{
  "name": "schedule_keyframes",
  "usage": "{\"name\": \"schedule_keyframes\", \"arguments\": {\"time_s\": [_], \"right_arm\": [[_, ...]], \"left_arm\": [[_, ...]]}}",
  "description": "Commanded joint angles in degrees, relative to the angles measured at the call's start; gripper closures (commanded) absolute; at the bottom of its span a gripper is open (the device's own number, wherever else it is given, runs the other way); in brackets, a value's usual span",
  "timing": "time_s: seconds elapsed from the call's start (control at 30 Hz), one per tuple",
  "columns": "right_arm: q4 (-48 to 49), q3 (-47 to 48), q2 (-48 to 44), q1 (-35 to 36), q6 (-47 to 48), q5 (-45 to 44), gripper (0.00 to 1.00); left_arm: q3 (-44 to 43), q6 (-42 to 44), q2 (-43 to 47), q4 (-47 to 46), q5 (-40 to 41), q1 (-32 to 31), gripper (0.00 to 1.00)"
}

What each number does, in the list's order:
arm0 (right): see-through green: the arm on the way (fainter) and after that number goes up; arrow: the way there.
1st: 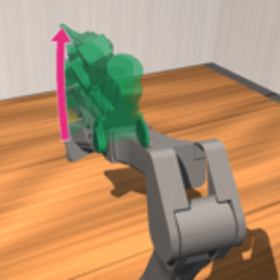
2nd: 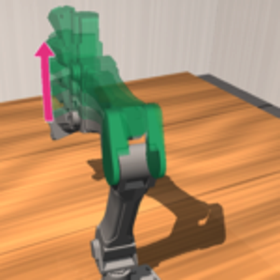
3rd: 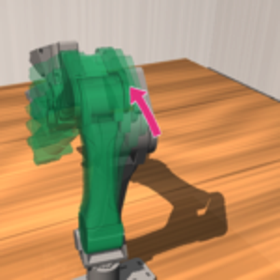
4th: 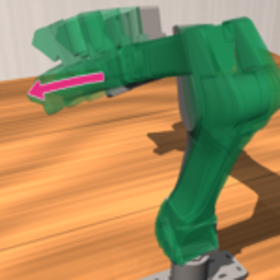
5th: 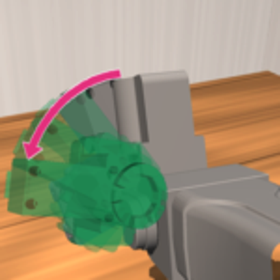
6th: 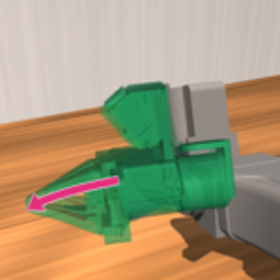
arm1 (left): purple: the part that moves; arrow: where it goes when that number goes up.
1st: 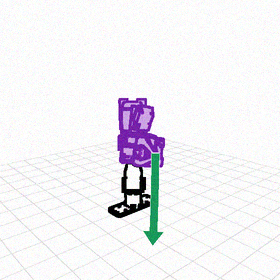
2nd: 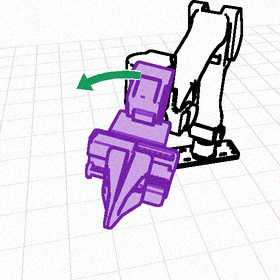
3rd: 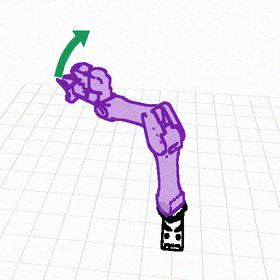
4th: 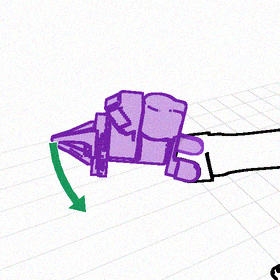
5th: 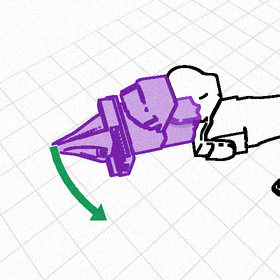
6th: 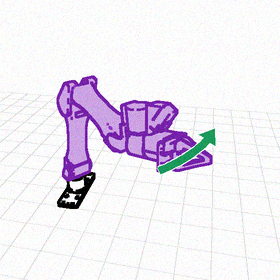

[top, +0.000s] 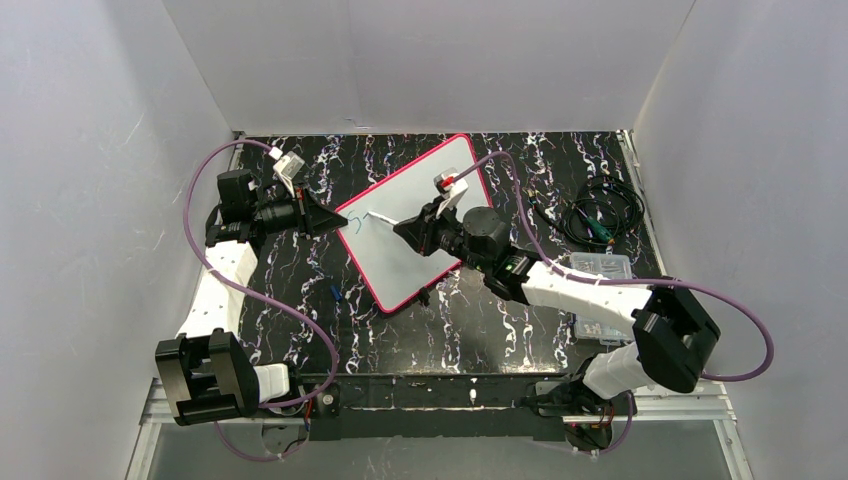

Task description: Write a sentence on the whiteboard

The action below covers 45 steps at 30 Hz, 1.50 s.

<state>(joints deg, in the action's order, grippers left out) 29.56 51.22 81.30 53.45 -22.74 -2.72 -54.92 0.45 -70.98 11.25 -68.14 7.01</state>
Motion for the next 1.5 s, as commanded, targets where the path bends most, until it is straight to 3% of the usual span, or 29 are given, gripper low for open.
{"name": "schedule_keyframes", "arguments": {"time_s": [0.0,0.43,0.93,1.47], "right_arm": [[-0.81,1.54,-1.43,-0.21,0.33,-4.46,0.99],[3.37,2.31,-2.84,-0.19,1.34,2.22,0.99],[2.52,4.4,1.09,-0.19,2.39,1.38,0.99],[-1.13,-1.38,-1.6,-0.19,0.84,0.43,0.99]], "left_arm": [[-0.66,2.17,0.53,3.96,-4.88,-1.33,1.0],[-0.8,2.34,0.45,4.31,-4.89,-1.31,1.0],[-0.89,2.66,0.45,4.77,-4.99,-1.3,1.0],[-0.97,2.68,0.74,4.75,-4.9,-1.29,1.0]]}}
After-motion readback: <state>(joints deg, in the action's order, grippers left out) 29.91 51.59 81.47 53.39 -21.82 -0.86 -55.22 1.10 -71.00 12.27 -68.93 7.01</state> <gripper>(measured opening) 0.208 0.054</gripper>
